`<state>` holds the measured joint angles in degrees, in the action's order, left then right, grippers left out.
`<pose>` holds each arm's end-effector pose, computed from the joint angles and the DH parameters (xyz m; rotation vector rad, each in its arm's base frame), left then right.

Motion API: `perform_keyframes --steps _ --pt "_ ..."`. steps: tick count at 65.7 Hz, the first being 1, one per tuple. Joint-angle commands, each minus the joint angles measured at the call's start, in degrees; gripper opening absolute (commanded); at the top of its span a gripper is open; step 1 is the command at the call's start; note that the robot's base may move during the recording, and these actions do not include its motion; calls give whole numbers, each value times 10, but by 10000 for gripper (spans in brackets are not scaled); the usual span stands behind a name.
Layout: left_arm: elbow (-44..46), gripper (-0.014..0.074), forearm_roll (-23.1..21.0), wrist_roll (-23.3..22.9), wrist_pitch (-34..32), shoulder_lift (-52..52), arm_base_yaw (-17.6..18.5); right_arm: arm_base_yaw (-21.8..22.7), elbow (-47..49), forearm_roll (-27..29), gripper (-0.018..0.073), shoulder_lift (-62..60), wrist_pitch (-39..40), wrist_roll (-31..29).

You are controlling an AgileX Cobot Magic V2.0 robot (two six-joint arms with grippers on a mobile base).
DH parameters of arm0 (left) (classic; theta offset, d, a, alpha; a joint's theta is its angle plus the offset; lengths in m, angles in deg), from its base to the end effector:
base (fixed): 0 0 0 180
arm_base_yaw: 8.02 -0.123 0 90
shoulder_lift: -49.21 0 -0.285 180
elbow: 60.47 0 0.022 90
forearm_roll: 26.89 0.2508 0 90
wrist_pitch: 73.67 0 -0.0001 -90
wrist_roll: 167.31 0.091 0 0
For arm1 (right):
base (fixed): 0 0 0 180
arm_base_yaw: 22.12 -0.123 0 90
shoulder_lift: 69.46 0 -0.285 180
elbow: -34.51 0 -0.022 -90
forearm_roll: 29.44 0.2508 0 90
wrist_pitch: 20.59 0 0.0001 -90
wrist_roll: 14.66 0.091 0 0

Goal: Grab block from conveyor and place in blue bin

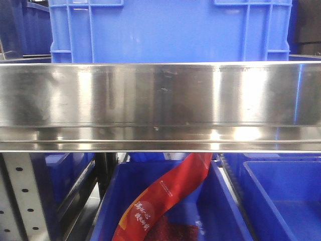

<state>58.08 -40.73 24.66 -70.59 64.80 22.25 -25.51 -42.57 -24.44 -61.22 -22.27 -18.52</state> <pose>0.0466 -0.0286 0.2929 0.3574 1.3673 -0.4744 0.0569 0.0036 0.2109 -0.0319 1.5183 0.0652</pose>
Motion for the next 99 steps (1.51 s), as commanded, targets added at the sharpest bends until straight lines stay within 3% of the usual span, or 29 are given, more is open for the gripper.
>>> perform_keyframes --steps 1,72,74,82,83,99 --pt "0 -111 -4 1 -11 -3 1 4 -1 -11 -160 -5 26 5" --pt "-15 -111 4 1 -10 -4 -6 4 -1 -16 -160 -5 26 5" --pt "-27 -111 22 -14 -17 -7 -16 4 -1 -16 -160 -5 26 5" --pt "-81 -111 198 -225 -58 -17 -79 4 -1 -16 -160 -5 26 5" --pt "-90 -111 211 -236 -59 -20 -88 4 -1 -16 -160 -5 26 5" --pt "-151 -111 226 -206 -45 -73 -223 4 -1 -16 -160 -5 26 5"
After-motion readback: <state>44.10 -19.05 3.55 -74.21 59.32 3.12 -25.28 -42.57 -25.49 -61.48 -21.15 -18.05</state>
